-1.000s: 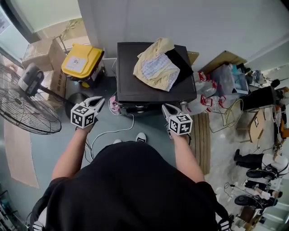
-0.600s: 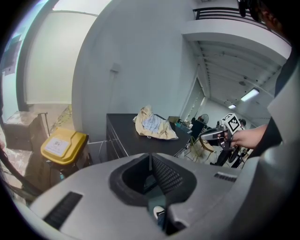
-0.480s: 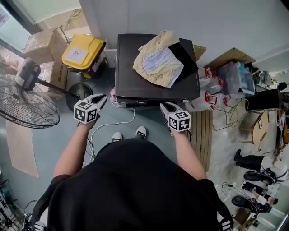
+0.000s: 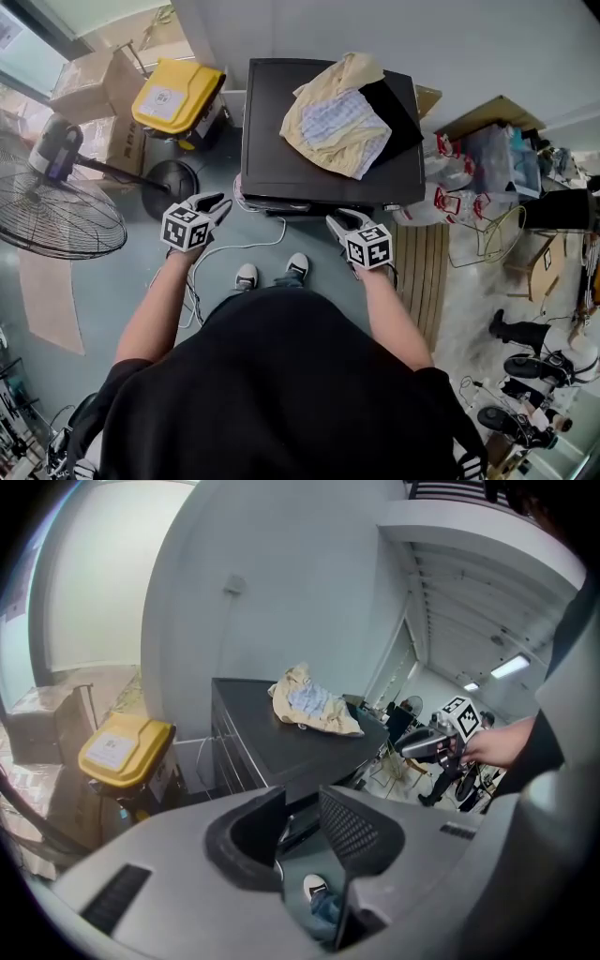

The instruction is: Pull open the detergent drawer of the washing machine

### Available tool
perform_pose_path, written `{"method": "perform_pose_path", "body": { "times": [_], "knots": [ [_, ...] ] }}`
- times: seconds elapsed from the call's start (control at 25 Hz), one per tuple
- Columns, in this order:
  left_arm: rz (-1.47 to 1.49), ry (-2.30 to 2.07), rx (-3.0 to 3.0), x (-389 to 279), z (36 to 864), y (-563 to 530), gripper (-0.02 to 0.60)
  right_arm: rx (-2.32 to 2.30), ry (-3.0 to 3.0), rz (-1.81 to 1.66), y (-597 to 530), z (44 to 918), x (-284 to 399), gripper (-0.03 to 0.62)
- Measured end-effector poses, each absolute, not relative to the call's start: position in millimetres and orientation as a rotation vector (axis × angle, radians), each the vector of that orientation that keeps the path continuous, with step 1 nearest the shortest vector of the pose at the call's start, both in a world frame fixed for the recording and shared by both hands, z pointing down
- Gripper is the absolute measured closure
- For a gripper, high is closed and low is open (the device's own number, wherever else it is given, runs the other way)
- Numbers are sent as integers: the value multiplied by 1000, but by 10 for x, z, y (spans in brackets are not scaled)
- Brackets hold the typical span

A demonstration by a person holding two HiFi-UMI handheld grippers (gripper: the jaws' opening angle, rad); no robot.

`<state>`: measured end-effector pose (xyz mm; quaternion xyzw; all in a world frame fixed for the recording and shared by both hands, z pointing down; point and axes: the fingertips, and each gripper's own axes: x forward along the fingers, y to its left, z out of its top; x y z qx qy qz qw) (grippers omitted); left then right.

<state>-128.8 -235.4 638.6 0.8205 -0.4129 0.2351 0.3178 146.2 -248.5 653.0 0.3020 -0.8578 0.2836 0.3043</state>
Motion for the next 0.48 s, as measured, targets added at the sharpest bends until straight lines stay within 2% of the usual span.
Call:
{"method": "perform_pose_path", "body": {
  "times": [0.48],
  "knots": [
    [696, -996, 2129, -1118, 6777, -2350, 425, 685, -2239, 780, -2461, 6879, 1316, 441]
  ]
}}
